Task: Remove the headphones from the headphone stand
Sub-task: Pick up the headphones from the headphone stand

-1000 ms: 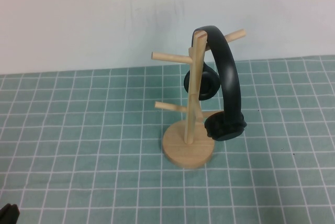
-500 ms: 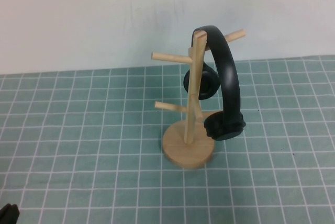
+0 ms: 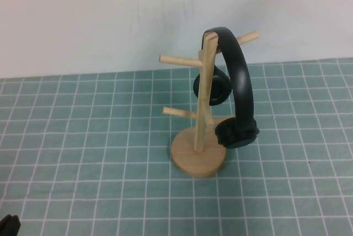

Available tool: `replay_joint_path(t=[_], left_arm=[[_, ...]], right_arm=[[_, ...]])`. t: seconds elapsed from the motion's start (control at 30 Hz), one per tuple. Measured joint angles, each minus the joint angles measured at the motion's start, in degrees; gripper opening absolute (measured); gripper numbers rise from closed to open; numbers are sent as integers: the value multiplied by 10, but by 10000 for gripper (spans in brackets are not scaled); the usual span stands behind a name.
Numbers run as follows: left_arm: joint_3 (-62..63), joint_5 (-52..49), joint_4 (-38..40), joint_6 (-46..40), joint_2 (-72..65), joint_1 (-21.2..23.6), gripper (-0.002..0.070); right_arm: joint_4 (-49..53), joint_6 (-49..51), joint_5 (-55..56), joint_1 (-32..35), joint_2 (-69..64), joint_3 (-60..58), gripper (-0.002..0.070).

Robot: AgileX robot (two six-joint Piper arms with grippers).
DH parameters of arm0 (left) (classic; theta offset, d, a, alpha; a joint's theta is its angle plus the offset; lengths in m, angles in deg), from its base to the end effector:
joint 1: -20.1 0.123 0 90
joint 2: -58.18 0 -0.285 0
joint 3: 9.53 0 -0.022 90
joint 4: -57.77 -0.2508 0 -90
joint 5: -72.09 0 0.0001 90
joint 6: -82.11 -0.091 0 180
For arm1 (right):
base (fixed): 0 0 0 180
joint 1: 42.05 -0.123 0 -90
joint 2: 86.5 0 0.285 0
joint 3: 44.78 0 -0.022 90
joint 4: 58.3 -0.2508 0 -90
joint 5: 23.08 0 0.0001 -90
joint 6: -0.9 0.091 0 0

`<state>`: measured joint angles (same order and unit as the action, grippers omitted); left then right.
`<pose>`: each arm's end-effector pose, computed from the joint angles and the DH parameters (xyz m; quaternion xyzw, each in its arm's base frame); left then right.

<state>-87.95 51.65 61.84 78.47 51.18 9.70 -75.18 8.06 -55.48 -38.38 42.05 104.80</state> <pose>0.0516 -0.0118 0.1748 0.0785 0.7937 -0.0654 0.5996 0.1508 0.0045 0.3677 0.1395 0.8214 0.1496 0.5325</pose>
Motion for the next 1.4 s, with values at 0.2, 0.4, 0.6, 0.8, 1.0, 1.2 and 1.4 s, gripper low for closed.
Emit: replay_joint_path(t=[0.2,0.4,0.6,0.8,1.0,1.2,1.4], left_arm=[[0,0,0,0,0,0,-6],[0,0,0,0,0,0,-6],[0,0,0,0,0,0,-6],[0,0,0,0,0,0,-6],[0,0,0,0,0,0,-6],[0,0,0,0,0,0,-6],[0,0,0,0,0,0,-6]], right_arm=[[-188,-143,-17,0,-82,0,-8],[-395,-372,-141,0,-204,29,-8],[-441,-515,-324,0,-340,127,-8],[-466,-618,-354,-22,-398,170,19],[-469,-651,-362,-73,-405,172,284],[-494,-666,-332,-102,-411,172,463],[-522,-676,-318,-113,-432,172,478]])
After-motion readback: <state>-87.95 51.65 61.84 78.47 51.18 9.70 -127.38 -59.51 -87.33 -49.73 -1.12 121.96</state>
